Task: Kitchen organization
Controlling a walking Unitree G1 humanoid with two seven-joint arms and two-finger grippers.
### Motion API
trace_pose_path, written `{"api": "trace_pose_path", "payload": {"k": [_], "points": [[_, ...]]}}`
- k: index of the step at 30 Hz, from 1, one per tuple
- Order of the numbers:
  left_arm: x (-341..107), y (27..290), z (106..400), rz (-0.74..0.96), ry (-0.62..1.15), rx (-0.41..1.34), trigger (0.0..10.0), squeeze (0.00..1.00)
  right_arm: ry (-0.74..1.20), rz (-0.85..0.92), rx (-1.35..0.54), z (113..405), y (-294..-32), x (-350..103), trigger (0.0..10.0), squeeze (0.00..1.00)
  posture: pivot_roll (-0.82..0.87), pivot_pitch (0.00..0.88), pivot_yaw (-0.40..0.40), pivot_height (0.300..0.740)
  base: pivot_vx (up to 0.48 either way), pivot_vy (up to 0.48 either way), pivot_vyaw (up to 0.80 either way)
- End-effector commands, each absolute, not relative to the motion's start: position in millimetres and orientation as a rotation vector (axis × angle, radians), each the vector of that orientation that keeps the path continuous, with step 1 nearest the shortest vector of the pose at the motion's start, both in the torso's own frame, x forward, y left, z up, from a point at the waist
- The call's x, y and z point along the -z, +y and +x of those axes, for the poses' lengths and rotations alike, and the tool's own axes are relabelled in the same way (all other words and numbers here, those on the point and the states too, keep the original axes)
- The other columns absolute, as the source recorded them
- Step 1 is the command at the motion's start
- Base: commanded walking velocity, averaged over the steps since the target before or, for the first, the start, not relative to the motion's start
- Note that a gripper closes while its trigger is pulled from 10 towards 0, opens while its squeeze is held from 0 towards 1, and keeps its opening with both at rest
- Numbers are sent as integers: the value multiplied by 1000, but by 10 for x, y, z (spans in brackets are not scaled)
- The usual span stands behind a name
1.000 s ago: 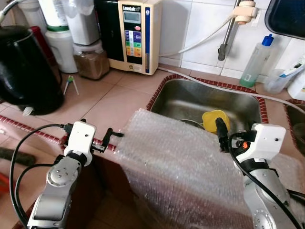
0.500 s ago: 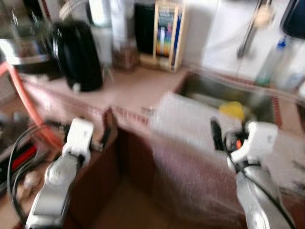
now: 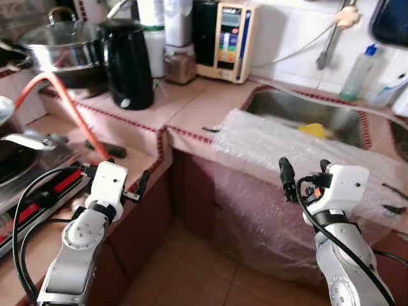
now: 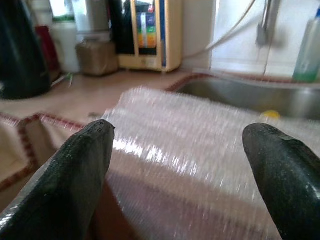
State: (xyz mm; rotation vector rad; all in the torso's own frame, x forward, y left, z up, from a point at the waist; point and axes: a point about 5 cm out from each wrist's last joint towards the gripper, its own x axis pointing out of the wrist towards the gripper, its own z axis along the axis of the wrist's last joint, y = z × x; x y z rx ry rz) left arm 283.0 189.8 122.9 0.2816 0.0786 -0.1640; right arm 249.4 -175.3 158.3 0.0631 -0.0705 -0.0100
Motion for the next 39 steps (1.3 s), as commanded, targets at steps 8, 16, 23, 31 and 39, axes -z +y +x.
{"api": "trace_pose_path", "payload": {"k": [8,16,23,31,39], "points": [[-1244,1870,2839,285,63,165,10000,0,-80,56,6,2520,-1752,-1597,10000,0,104,0,-12,740,0,0,800],[-1239,1840,2841,283,51,166,10000,0,-78,53,4,2523,-1748,-1584,10000,0,102,0,-11,740,0,0,800],[-1242,1840,2852,286,45,166,10000,0,-79,44,-3,2545,-1747,-1579,10000,0,108,0,-10,740,0,0,800],[-1215,1862,2849,305,37,130,10000,0,-74,48,-15,2549,-1706,-1542,10000,0,114,0,-10,740,0,0,800],[-1205,1824,2866,275,27,85,10000,0,-71,48,-26,2572,-1700,-1529,10000,0,120,0,-16,740,0,0,800]]}}
